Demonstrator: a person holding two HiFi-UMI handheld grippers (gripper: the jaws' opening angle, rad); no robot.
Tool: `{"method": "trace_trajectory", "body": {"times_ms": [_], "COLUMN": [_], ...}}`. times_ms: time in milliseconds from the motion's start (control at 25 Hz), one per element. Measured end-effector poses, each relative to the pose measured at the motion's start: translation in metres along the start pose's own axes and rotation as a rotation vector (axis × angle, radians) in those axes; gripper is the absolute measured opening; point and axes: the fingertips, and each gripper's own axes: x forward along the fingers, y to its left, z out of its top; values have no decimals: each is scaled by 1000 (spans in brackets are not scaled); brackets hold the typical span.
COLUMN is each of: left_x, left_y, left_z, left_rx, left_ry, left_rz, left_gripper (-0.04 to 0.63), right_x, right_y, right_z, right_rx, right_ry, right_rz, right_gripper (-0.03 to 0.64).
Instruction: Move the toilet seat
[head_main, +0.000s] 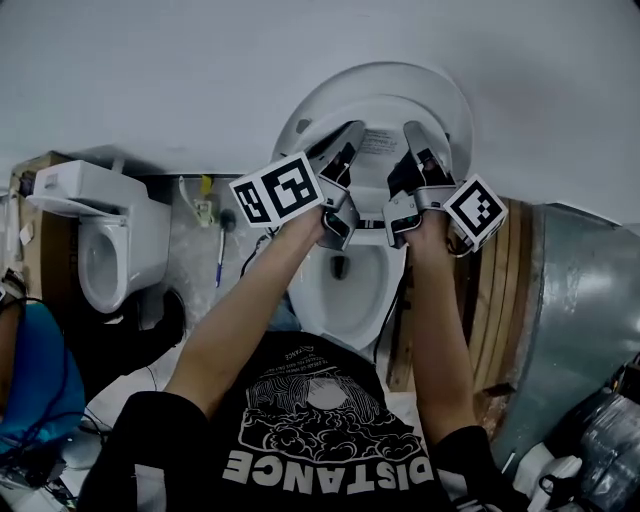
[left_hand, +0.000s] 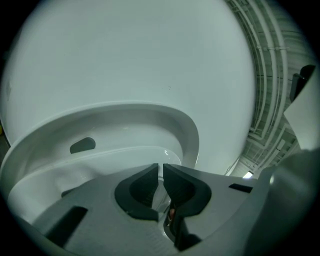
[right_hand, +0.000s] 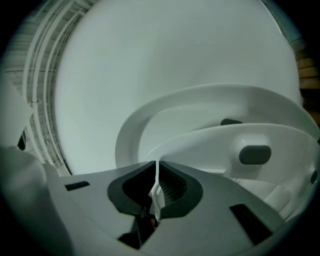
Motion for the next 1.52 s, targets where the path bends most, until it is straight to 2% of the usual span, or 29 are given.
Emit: {"method": "trace_trajectory", "body": {"times_ms": [280,440,560,680,960,1520], "left_x": [1,2,2,0,-24,-89], "left_y": [0,0,1,-1,-24,-80], "left_z": [0,0,1,2,-18,-98], "left_rx": [38,53,70,92,186,474], "left_ry": [22,33,37,34,40,92], "left_rz": [3,2,16,31,60,152], "left_gripper": [40,35,35,35,35,25], "right_x": [2,7,6,4,-30,-130], "right_y": [5,14,15,24,35,63], "right_z": [-1,-3,-2,-5,-28,-76], "right_rx": [12,30,-4,-26,-179,-549], "right_ry": [-11,0,12,26,86,175], "right_rz": [-10,34,11,36,-5,-38], "right_gripper": [31,31,32,32,31,31]}}
